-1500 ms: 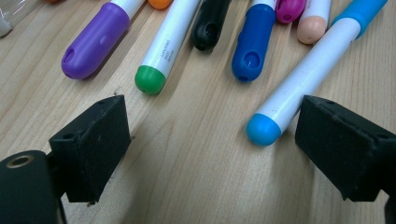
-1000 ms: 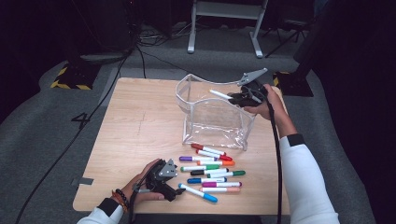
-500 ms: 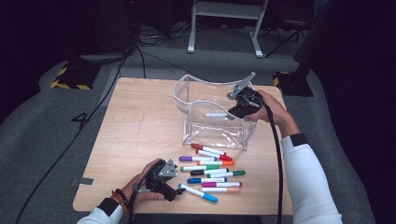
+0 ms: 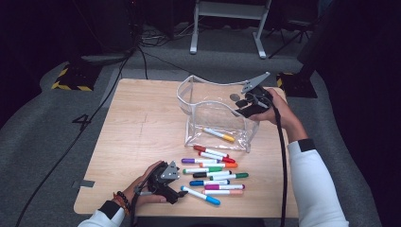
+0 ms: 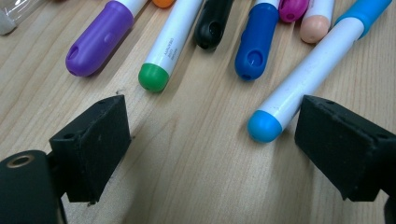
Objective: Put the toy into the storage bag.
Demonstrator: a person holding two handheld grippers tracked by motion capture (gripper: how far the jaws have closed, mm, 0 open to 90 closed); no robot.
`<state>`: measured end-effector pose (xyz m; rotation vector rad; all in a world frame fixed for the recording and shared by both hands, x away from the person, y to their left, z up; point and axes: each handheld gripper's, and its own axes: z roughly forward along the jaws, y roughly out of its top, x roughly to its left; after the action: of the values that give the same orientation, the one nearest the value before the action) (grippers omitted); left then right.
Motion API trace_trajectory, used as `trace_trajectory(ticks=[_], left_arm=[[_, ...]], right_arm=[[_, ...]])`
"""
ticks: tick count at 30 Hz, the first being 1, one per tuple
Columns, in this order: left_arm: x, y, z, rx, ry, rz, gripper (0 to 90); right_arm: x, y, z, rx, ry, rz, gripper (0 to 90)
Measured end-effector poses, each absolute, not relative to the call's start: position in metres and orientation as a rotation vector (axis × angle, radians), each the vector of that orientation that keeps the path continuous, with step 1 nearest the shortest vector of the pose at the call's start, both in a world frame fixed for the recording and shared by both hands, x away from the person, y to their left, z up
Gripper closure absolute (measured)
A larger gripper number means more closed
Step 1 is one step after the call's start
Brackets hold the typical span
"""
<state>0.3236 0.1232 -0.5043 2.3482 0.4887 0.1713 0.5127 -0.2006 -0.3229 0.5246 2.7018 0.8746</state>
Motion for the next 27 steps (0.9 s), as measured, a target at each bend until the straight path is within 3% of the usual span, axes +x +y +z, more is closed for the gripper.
trace_trajectory(ticks=[16,27], left_arm=[[0.324,0.123,-0.504,2.348,0.488,0.172,10.6],[0.324,0.123,-0.504,2.348,0.488,0.172,10.6]], right_arm=[[0.464,-0.261,-0.283,0.587,2.394,1.19,43.9],[0.413,-0.304,-0.299,0.606,2.295,1.232,41.4]])
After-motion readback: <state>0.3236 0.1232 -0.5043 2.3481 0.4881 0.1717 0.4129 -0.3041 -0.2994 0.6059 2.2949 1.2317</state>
